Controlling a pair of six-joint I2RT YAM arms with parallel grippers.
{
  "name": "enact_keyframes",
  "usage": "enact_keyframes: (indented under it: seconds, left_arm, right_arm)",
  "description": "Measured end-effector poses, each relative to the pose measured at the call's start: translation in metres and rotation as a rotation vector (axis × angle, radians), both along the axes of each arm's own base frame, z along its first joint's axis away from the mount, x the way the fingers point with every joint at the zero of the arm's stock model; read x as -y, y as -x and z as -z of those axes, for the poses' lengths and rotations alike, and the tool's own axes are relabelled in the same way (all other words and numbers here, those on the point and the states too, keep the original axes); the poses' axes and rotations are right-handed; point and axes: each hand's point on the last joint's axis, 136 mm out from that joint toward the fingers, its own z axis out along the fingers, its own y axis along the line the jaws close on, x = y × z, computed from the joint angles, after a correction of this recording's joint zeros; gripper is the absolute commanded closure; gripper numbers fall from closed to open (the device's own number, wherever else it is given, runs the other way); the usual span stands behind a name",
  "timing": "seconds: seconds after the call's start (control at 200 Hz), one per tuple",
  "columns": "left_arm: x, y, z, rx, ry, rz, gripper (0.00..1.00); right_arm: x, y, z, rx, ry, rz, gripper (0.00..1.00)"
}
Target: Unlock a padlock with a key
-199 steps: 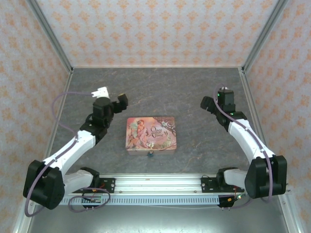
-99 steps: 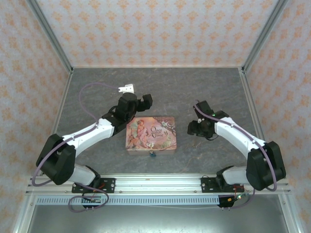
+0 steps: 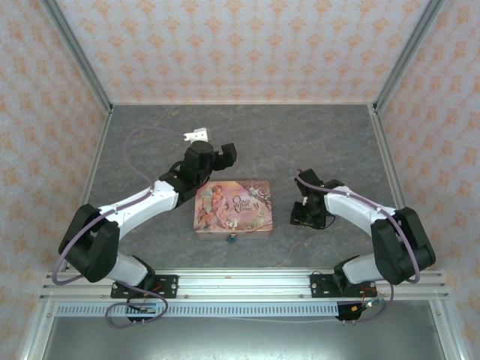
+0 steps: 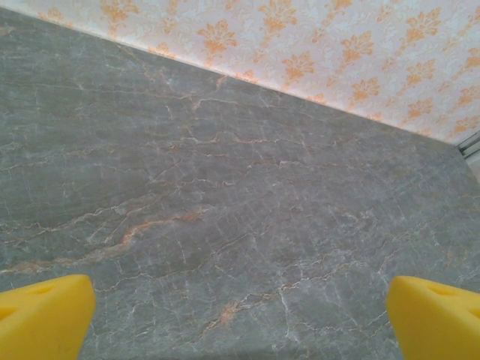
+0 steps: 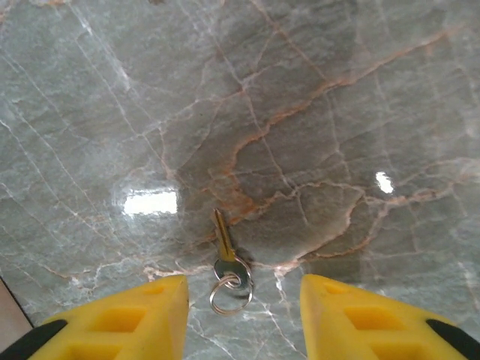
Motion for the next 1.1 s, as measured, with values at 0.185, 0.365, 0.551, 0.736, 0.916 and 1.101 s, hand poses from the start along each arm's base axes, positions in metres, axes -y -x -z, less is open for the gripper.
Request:
enact_keyframes:
  seconds: [0.185,0.365,0.551,0.736,0.916,1.101]
  left_arm:
    - [0.000,0.000,0.000,-0.003,0.004,-0.002,0.00]
    - [0.000,0.000,0.001,-0.010,0.006,-0.005,0.00]
    - [0.002,0.002,0.003,-0.018,0.001,0.001,0.00]
    - [0.001,0.003,0.005,-0.026,-0.006,-0.003,0.00]
    - [0.000,0.003,0.003,-0.028,-0.009,-0.006,0.00]
    - [0.004,0.001,-0.006,-0.017,0.005,0.007,0.00]
  right_arm:
    - [-0.003,-0.003,0.005,0.000,-0.009,0.006,0.66]
    - [-0.002,-0.003,0.007,-0.004,-0.002,0.005,0.74]
    - [0.002,-0.001,0.008,-0.009,0.018,0.011,0.91]
    - [-0.002,-0.002,0.006,-0.006,0.001,0.004,0.98]
    - [-0.002,-0.004,0.002,0.015,-0.006,-0.007,1.00]
    - [-0.009,-0.017,-0.030,0.149,-0.055,-0.060,1.00]
